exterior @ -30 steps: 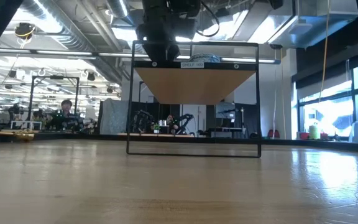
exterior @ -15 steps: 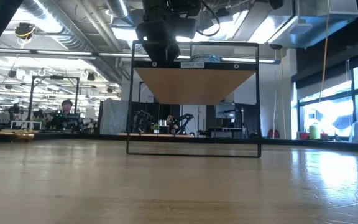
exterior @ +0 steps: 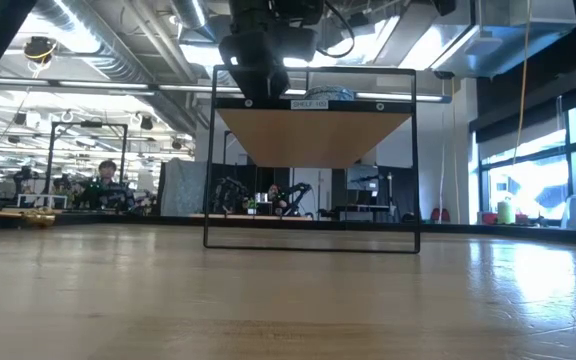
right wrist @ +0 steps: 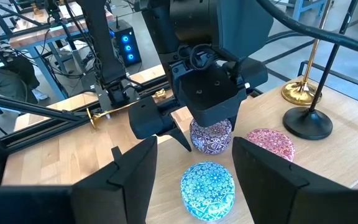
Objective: Pick & Place candle stick holders
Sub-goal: Put the violet scented candle on the shelf
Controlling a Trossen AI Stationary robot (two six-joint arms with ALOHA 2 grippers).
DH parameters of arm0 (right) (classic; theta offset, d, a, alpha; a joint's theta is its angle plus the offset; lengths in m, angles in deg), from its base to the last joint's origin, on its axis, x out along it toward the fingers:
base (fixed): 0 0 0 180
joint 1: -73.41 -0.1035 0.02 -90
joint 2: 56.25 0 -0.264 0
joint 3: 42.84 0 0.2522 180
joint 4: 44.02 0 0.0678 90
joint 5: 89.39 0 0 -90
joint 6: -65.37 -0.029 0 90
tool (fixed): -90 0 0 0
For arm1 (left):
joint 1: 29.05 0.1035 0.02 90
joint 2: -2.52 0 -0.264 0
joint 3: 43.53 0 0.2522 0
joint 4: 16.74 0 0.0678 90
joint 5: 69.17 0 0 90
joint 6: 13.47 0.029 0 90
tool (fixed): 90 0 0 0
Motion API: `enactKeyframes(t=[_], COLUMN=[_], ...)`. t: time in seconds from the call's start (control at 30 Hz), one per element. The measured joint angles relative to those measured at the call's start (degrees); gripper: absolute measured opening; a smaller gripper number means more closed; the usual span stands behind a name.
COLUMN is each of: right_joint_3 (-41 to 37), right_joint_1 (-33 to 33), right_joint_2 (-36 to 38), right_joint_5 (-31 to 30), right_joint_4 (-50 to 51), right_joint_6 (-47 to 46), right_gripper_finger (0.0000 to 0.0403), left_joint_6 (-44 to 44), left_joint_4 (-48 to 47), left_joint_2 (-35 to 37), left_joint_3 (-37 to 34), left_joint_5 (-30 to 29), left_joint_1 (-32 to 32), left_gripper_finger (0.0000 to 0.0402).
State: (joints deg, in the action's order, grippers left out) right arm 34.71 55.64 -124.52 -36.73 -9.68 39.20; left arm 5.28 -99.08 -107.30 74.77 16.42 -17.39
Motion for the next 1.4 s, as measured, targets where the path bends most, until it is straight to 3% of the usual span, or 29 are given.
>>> enactKeyframes(t=[1.4], right_joint_3=[-0.02], right_joint_1=[0.01], right_joint_2=[-0.02], right_joint_5=[-0.13], right_joint_4=[0.20], right_joint_6=[-1.05], right_gripper_finger=[0.0213], left_joint_6=[-1.14], left_joint_4=[0.67], left_joint_2=[1.48], left_joint_3=[-0.04], left_joint_5=[-0.04], left_joint_1=[0.00], left_gripper_finger=[0.0346])
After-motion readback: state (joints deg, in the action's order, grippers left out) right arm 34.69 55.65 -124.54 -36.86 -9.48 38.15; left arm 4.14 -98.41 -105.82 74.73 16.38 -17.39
